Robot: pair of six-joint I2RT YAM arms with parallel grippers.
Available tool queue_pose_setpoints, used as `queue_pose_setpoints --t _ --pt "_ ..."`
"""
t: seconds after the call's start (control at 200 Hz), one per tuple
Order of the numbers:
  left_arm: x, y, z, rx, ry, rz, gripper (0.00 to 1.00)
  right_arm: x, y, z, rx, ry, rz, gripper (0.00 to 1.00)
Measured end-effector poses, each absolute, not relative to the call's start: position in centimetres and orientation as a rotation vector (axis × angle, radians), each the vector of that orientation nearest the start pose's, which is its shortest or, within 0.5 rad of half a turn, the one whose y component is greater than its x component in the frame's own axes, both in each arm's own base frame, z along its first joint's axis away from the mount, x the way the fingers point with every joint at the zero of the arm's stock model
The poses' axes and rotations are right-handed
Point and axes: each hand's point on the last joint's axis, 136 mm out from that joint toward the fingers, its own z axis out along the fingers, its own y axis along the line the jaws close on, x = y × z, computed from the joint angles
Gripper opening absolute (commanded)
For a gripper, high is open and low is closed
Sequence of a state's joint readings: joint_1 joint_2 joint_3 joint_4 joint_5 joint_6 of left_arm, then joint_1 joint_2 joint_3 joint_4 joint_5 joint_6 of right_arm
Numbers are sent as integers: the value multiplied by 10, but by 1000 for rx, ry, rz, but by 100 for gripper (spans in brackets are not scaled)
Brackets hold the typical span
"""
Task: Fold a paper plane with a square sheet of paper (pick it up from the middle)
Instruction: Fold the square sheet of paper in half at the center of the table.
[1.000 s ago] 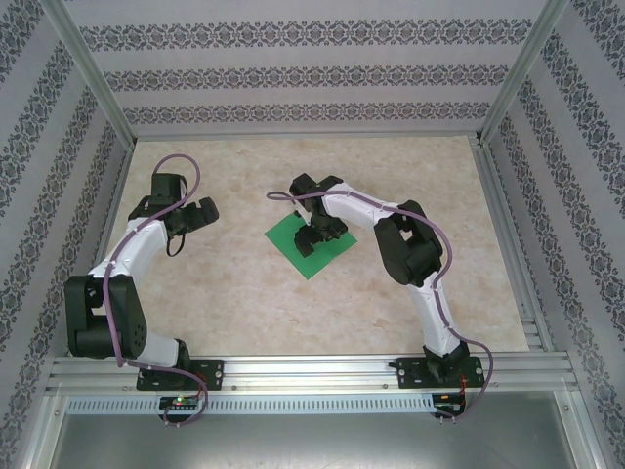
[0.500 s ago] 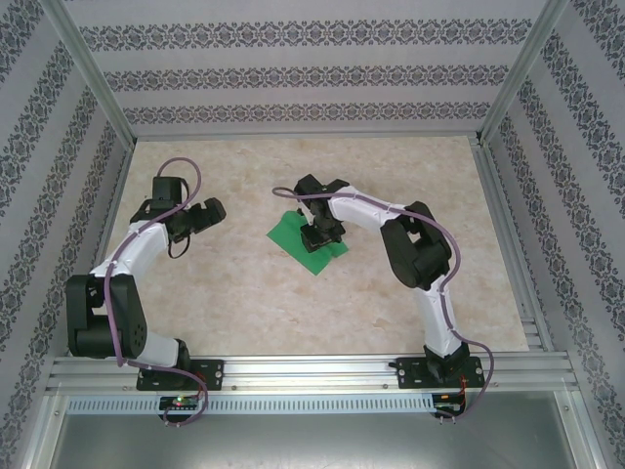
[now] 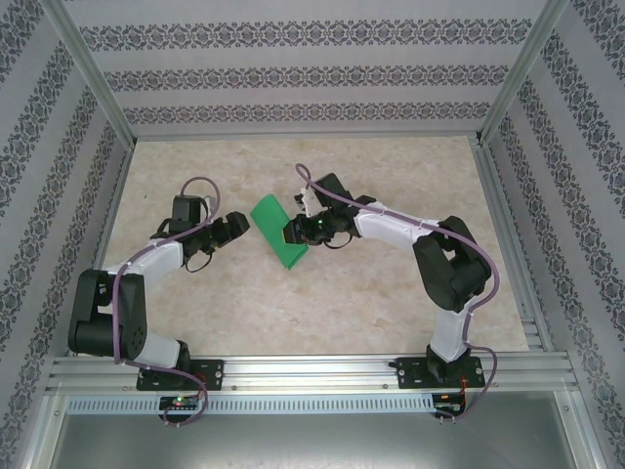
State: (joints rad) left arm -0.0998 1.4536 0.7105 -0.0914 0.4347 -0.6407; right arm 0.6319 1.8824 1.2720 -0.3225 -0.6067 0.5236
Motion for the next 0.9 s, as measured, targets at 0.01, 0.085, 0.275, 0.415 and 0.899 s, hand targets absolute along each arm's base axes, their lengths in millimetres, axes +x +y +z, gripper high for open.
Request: queue_pose_setpoints --t 0.01,0.085,0.275,0.415,0.899 --pt "355 -110 84 -454 2439 -862 85 317 353 99 -418 2669 1187 34" --pt "354 -124 83 -428 2429 -902 82 317 349 90 -372 2697 1156 37" --pt "353 -155 77 -367 2428 -971 78 325 332 64 -267 2762 978 53" --pt "352 -169 65 -358 2453 -999 76 330 316 53 -212 2792 834 65" --pt "352 -222 52 -264 2484 -1094 60 329 283 31 -176 2844 578 59"
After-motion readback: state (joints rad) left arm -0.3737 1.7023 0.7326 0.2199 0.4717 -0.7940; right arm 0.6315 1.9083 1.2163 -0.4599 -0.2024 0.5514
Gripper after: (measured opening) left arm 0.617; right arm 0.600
